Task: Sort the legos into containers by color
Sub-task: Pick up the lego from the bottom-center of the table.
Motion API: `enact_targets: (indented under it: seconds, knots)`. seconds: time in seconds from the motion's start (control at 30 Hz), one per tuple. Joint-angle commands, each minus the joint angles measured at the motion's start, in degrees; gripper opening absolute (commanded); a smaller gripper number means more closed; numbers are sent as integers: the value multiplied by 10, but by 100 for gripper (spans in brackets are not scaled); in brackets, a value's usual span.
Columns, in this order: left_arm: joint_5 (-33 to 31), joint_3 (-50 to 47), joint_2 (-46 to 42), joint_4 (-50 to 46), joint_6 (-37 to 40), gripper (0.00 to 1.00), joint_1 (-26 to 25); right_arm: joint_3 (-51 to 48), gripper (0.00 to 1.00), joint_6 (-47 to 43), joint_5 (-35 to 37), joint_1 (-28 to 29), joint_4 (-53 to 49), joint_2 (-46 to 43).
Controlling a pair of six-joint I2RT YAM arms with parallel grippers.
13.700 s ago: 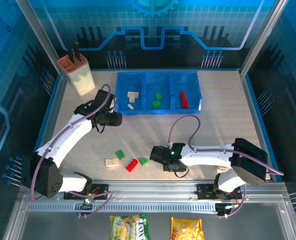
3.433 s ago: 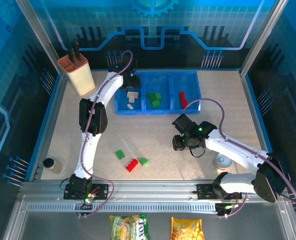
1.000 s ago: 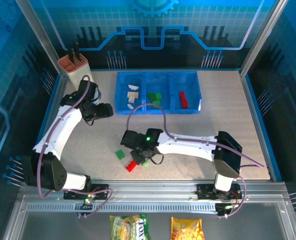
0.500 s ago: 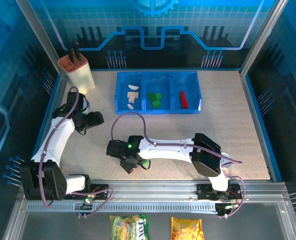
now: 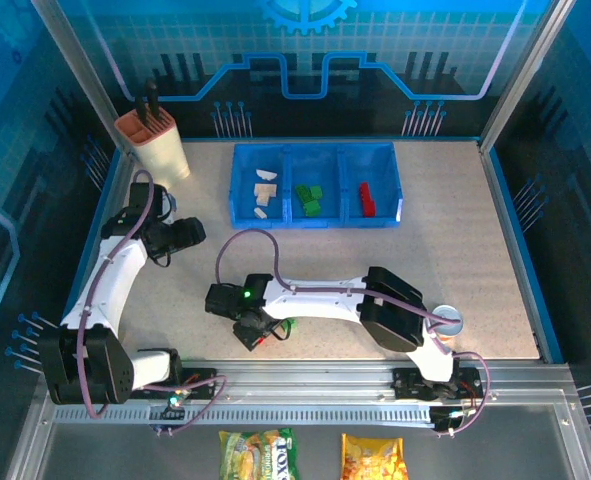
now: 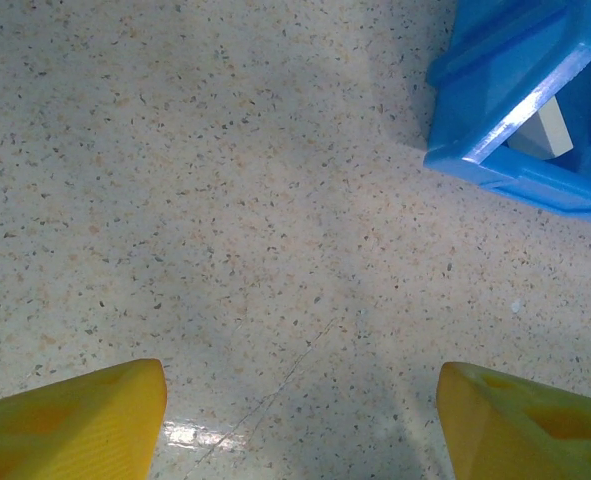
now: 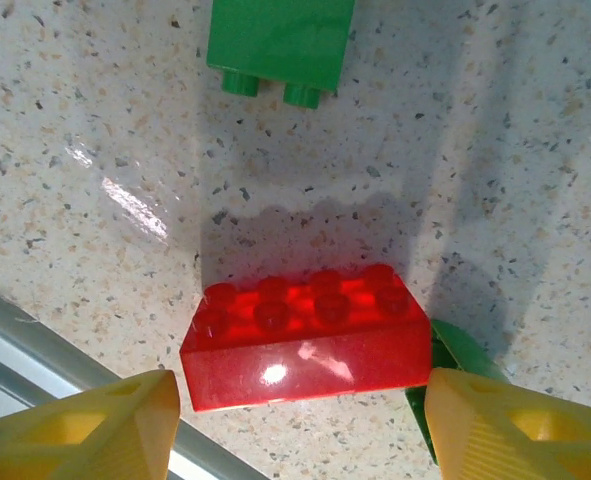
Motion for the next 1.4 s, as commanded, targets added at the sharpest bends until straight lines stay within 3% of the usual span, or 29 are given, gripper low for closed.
enact_targets:
  seconds: [0.0,0.6,1.13,1.37]
  knots:
    - [17,-6,-7,6,5,73,7,14,68,10,-16,-5,-6,17]
    - [18,-6,-7,7,6,73,7,43,69,8,-5,-6,-29,20]
    - [18,-7,-7,5,8,73,7,77,82,-24,19,-5,-69,42]
    - [18,-7,-5,4,8,73,7,70,82,-25,11,-5,-55,57]
